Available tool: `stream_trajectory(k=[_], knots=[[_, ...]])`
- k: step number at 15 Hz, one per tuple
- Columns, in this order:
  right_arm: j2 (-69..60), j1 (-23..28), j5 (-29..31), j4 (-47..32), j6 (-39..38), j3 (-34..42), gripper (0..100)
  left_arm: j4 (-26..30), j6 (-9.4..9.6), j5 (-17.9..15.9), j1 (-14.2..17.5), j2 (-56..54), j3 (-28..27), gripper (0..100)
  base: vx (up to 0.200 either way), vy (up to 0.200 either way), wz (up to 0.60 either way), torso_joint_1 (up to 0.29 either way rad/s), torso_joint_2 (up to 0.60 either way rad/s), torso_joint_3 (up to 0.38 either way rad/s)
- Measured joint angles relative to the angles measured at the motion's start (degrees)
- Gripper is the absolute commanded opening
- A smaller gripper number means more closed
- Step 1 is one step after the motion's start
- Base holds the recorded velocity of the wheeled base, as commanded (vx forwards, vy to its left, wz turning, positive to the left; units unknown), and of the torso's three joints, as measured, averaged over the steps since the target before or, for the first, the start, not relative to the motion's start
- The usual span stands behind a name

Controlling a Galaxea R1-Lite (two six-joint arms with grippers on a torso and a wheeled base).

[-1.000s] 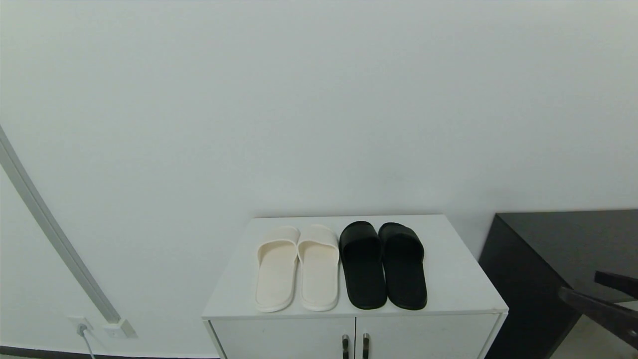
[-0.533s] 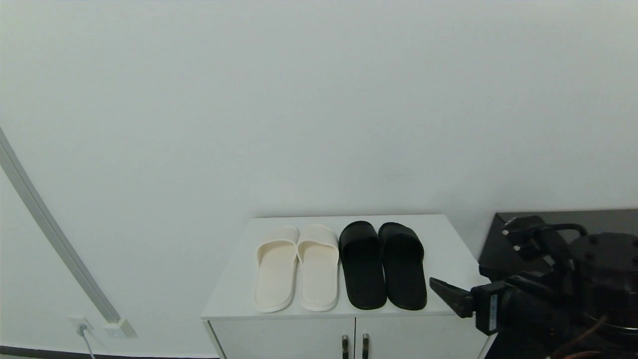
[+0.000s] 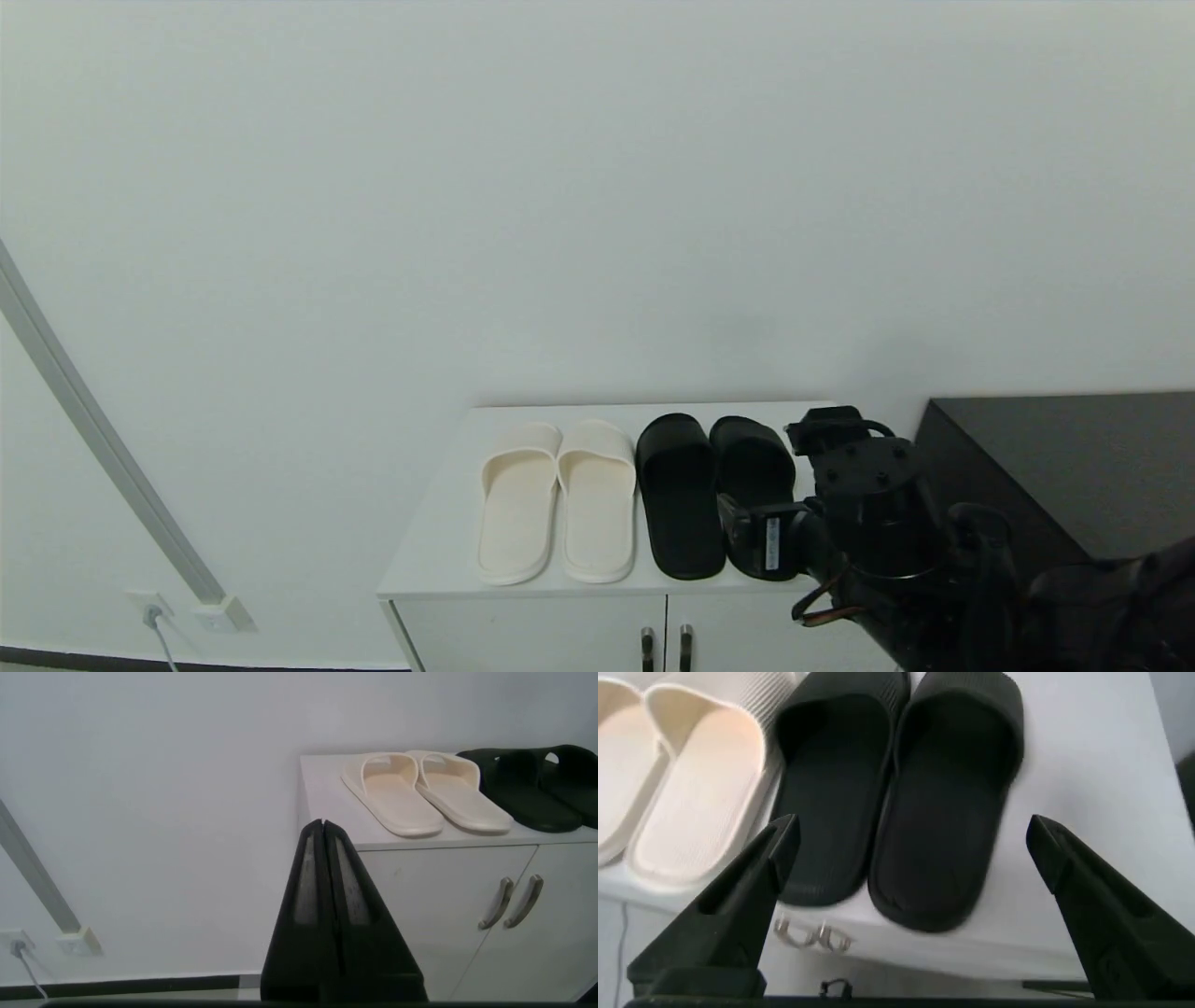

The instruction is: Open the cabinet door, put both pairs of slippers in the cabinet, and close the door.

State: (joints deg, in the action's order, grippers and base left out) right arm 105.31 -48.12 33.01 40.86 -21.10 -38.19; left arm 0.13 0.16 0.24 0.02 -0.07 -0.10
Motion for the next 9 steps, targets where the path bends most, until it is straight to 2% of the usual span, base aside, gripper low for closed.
stream_trajectory(k=[4, 9], knots=[[8.4, 0.8, 1.7, 4.8, 0.2, -5.0, 100, 0.0, 0.02, 0.0, 0.0, 0.0, 0.0, 0, 0.0, 0.0, 0.0, 0.0, 0.0, 0.0], [16.3, 3.9, 1.8, 5.1, 0.6, -12.7, 100, 0.0, 0.05, 0.0, 0.0, 0.0, 0.0, 0, 0.0, 0.0, 0.0, 0.0, 0.0, 0.0]])
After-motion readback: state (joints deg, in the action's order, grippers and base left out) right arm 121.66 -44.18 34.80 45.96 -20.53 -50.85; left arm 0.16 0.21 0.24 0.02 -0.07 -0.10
